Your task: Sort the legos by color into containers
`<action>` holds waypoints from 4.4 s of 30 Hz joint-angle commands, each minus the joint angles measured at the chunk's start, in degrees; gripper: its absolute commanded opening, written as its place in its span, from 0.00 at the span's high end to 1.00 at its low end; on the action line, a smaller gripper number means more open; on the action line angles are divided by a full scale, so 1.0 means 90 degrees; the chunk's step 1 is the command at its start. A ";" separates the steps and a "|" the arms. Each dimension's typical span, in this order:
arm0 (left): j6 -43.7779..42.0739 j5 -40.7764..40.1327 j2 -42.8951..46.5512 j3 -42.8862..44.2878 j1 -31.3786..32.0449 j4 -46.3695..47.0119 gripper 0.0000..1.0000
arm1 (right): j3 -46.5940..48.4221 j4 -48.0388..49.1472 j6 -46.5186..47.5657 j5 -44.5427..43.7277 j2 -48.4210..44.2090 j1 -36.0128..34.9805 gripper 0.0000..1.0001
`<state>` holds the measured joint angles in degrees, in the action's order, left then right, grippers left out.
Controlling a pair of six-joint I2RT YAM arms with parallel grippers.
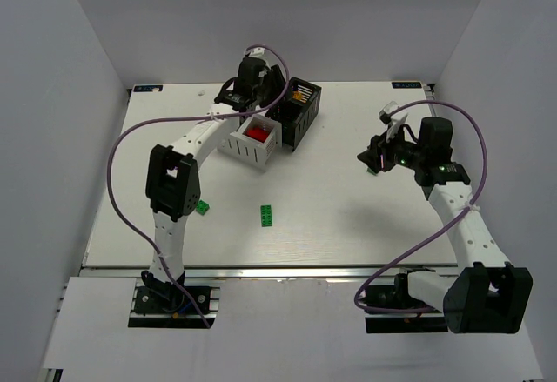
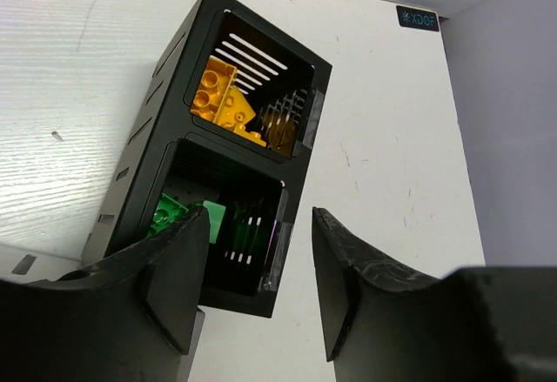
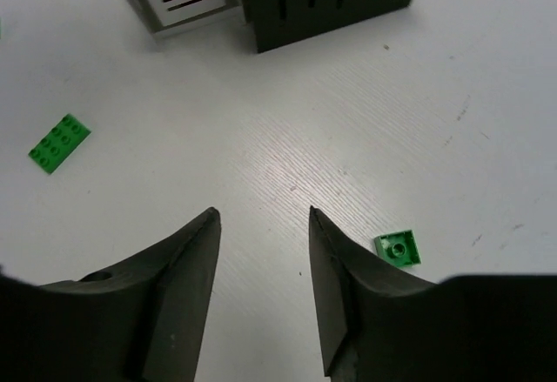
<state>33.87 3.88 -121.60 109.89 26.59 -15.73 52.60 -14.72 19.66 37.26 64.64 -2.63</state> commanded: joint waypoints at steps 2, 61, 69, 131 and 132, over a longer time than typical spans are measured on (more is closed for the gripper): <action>-0.0442 -0.0245 0.0717 0.0106 0.0024 -0.0205 0.40 | -0.0034 0.0688 -0.1021 -0.1120 0.0258 0.0029 0.48; 0.1666 -0.2628 0.8657 -0.8215 -0.0122 -0.2217 0.02 | 0.4789 -0.2652 0.2505 -0.0253 0.4673 -0.1200 1.00; 0.2027 -0.2774 0.9009 -0.8430 -0.0122 -0.2344 0.02 | 0.5941 -0.1695 0.1227 -0.0038 0.4946 -0.1826 1.00; 0.2633 -0.2999 0.9069 -0.8743 -0.0122 -0.2315 0.02 | 0.7056 -0.0044 0.0334 -0.1318 0.6568 -0.2403 0.24; 0.2643 -0.3019 0.8942 -0.8685 -0.0122 -0.2305 0.02 | 0.7066 -0.0141 0.0393 -0.1279 0.6432 -0.2393 0.15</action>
<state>57.69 -22.90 -39.42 29.74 25.67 -37.85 114.54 -14.48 21.08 23.83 126.15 -24.80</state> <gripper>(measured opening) 0.982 0.801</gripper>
